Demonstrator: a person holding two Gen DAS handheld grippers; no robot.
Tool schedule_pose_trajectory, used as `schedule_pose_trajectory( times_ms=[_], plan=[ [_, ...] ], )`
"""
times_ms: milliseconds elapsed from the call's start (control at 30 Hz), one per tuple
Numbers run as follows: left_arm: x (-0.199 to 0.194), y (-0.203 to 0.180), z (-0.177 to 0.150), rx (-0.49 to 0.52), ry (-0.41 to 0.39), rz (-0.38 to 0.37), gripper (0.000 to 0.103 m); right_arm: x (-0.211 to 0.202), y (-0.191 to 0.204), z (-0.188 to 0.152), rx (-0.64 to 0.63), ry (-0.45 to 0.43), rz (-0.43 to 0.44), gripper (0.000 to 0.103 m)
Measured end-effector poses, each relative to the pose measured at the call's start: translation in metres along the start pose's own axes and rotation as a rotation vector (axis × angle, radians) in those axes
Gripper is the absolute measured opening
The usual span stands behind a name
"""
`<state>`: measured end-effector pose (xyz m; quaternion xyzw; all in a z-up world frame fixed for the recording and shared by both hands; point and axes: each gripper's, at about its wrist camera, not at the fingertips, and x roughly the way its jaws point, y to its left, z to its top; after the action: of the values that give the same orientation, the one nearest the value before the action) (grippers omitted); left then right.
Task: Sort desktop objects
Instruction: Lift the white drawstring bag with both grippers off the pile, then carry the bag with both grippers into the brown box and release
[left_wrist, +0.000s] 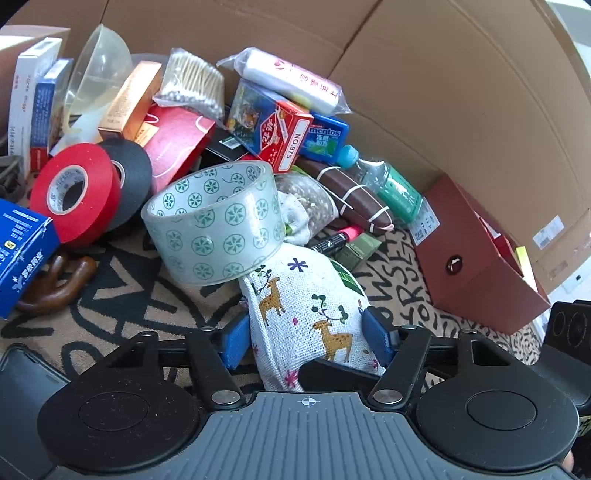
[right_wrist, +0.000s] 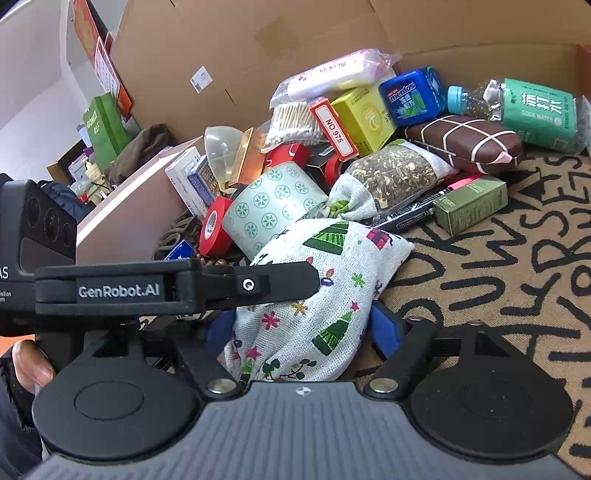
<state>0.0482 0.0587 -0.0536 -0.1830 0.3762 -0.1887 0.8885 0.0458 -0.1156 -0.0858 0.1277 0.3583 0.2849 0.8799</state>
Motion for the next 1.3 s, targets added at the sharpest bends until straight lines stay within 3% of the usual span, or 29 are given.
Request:
schedule_pose_trajectory(
  times_ms=[467, 833, 1300],
  plan=[
    [-0.036, -0.030, -0.028, 0.002, -0.010, 0.017, 0.062, -0.046, 0.021, -0.025, -0.048, -0.016, -0.018, 0.067],
    [-0.057, -0.104, -0.024, 0.165, -0.078, -0.051, 0.063, -0.121, 0.021, -0.028, -0.065, -0.193, -0.065, 0.067],
    [-0.032, -0.217, 0.008, 0.339, -0.138, -0.190, 0.063, -0.209, -0.022, -0.001, -0.088, -0.391, -0.198, 0.067]
  ],
)
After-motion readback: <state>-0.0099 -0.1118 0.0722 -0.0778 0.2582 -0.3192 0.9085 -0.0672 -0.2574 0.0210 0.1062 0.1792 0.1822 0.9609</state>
